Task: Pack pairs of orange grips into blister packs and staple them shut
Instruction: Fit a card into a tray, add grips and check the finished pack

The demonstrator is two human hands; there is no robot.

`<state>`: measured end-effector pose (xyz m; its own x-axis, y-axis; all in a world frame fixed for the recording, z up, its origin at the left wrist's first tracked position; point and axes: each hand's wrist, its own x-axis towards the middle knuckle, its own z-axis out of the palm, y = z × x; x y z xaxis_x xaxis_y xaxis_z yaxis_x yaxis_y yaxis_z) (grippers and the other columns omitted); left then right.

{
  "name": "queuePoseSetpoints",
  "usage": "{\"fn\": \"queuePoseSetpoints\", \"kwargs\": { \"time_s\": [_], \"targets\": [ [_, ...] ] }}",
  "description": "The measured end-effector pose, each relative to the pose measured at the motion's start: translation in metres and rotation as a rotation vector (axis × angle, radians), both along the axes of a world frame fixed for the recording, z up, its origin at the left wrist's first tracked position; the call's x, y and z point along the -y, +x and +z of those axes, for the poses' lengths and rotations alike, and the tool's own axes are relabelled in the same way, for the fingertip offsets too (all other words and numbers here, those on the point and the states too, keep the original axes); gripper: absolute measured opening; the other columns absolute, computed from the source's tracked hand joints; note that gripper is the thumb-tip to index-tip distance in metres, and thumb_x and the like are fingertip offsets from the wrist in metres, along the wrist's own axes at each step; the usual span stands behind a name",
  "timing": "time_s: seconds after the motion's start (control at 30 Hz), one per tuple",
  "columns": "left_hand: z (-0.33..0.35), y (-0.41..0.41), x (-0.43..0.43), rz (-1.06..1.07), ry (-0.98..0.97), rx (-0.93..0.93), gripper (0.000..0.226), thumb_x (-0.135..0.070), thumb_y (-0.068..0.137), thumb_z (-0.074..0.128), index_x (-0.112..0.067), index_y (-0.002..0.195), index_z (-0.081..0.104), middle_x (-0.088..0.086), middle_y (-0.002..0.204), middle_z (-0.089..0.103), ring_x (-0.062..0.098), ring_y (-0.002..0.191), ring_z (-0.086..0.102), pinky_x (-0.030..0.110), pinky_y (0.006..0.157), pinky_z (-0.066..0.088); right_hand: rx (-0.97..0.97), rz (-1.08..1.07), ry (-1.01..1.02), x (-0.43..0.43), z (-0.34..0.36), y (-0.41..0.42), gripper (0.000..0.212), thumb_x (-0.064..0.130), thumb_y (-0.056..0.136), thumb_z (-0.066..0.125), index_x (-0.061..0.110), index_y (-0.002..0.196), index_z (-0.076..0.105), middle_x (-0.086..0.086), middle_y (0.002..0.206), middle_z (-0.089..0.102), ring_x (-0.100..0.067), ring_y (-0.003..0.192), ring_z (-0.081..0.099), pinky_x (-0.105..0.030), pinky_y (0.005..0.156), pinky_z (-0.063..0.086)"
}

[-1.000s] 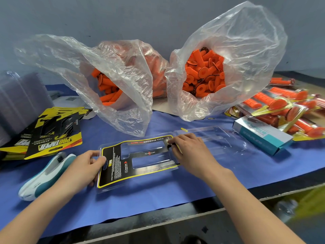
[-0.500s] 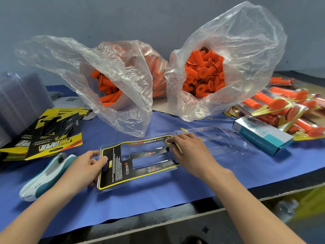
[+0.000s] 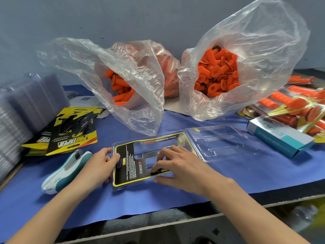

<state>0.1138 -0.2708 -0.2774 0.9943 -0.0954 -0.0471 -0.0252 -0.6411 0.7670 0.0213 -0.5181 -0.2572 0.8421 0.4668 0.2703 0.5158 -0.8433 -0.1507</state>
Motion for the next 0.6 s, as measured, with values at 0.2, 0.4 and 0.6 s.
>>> {"fn": "queuePoseSetpoints", "kwargs": {
  "time_s": [0.2, 0.4, 0.6],
  "targets": [
    [0.0, -0.003, 0.003, 0.029, 0.045, 0.087, 0.048, -0.038, 0.096, 0.056, -0.019, 0.138, 0.042, -0.004, 0.057, 0.059, 0.012, 0.047, 0.055, 0.031, 0.047, 0.041, 0.0, 0.004, 0.014, -0.001, -0.003, 0.0, 0.023, 0.044, 0.098, 0.054, 0.035, 0.113, 0.069, 0.01, 0.103, 0.056, -0.013, 0.096, 0.051, -0.029, 0.085, 0.043],
    [0.003, -0.011, 0.007, -0.037, 0.112, 0.162, 0.052, -0.032, 0.098, 0.054, -0.021, 0.145, 0.034, -0.001, 0.069, 0.06, 0.008, 0.052, 0.052, 0.034, 0.052, 0.041, 0.016, -0.051, 0.044, 0.004, -0.005, 0.003, 0.023, 0.041, 0.1, 0.049, 0.037, 0.113, 0.068, 0.013, 0.111, 0.059, -0.013, 0.1, 0.051, -0.026, 0.091, 0.038],
    [0.004, -0.014, 0.008, -0.009, 0.217, 0.188, 0.049, -0.045, 0.097, 0.05, -0.029, 0.142, 0.041, -0.001, 0.114, 0.049, 0.023, 0.099, 0.058, 0.04, 0.087, 0.047, -0.014, -0.086, 0.052, 0.008, -0.006, 0.006, 0.028, 0.041, 0.103, 0.042, 0.038, 0.118, 0.065, 0.014, 0.114, 0.058, -0.014, 0.107, 0.051, -0.03, 0.093, 0.038]
  ]
}}
